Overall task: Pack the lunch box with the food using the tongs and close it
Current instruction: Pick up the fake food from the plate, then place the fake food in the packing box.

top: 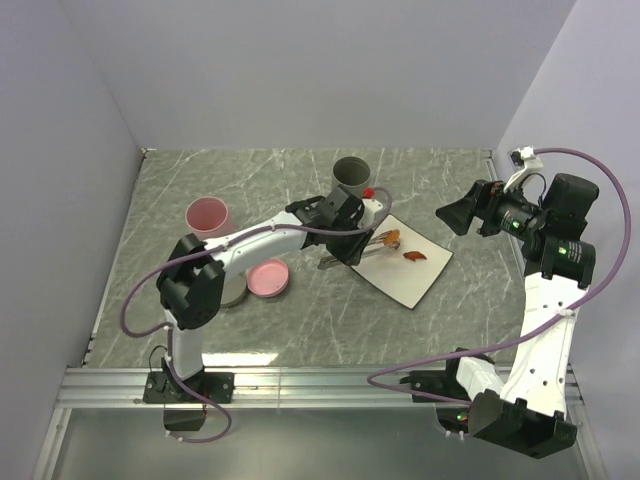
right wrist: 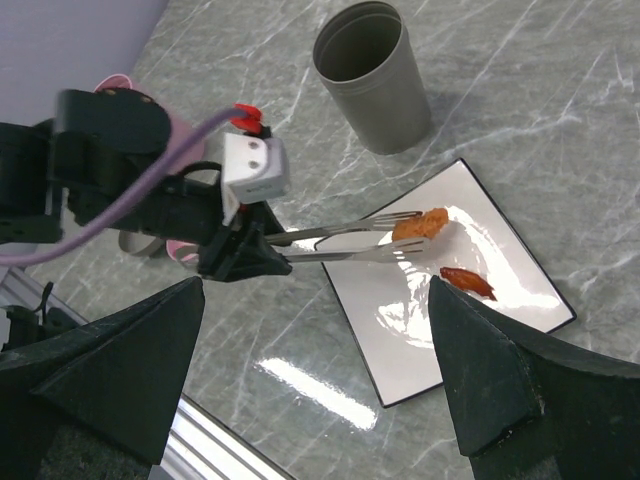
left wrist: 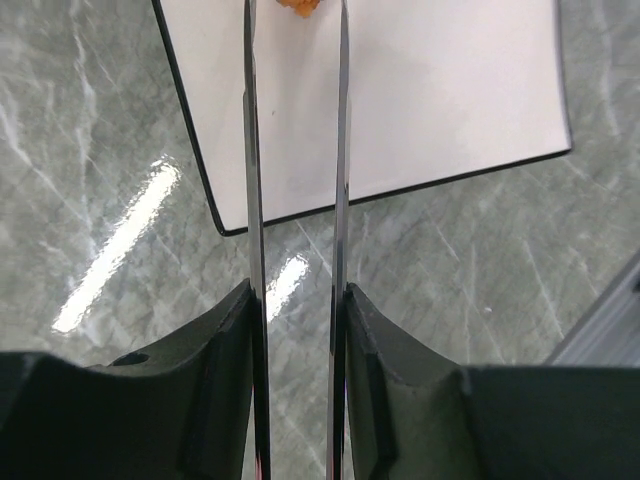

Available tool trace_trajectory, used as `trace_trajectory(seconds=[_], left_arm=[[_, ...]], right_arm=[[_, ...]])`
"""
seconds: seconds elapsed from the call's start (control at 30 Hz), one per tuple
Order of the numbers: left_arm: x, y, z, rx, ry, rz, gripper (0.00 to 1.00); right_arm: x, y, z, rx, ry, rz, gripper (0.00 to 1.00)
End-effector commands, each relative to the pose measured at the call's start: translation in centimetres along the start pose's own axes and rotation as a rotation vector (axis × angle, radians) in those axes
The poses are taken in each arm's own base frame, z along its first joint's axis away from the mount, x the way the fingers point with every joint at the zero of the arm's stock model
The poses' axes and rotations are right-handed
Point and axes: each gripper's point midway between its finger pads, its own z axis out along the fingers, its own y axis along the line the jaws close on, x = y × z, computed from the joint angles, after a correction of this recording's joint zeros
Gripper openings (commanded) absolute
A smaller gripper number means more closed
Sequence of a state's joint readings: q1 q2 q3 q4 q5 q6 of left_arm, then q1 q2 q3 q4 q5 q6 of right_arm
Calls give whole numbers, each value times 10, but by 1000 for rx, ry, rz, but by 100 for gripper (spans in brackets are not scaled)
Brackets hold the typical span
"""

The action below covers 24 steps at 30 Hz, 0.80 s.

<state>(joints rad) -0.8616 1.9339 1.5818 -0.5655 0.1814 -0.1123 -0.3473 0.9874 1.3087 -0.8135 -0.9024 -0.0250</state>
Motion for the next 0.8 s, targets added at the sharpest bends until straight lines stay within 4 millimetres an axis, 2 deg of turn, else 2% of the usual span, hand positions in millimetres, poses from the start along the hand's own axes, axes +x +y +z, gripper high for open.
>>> trace_trajectory(seconds=[0.0, 0.1, 0.13, 0.2, 0.33, 0.37, 0.43, 0.47, 0.53, 0.57, 0.63, 0.67, 0.77], left_arm=[[-47, -19, -61, 38, -178, 74, 6], [-55, -26, -78, 68, -207, 102, 4], [-65, -29, -89, 71, -240, 110, 3], [-74, -25, -100, 64, -266, 109, 2], [-109, -10, -139, 57, -370, 99, 2], [-114, 3, -146, 47, -381, 80, 2], [-126, 15, -158, 36, -409, 64, 2], [-129, 30, -164, 26, -421, 44, 2], [-133, 42, -169, 24, -434, 26, 2], [-133, 56, -173, 14, -439, 5, 3], [-132, 66, -176, 23, -445, -10, 4], [-132, 79, -179, 7, -450, -29, 6], [-130, 98, -179, 0, -449, -49, 8]], right_arm=[[-6, 4, -6, 5, -25, -37, 100], [-6, 4, -6, 8, -28, -37, 100], [-6, 4, -6, 9, -28, -37, 100], [-6, 5, -7, 13, -28, -39, 100], [-7, 3, -8, 23, -30, -38, 100], [-6, 4, -7, 19, -28, -33, 100], [-6, 3, -7, 21, -31, -33, 100], [-6, 2, -7, 23, -30, -32, 100], [-6, 3, -7, 23, -29, -35, 100], [-7, 3, -8, 25, -30, -36, 100], [-8, 3, -8, 26, -33, -37, 100], [-7, 3, -7, 23, -32, -29, 100], [-8, 3, -6, 15, -34, -27, 100]])
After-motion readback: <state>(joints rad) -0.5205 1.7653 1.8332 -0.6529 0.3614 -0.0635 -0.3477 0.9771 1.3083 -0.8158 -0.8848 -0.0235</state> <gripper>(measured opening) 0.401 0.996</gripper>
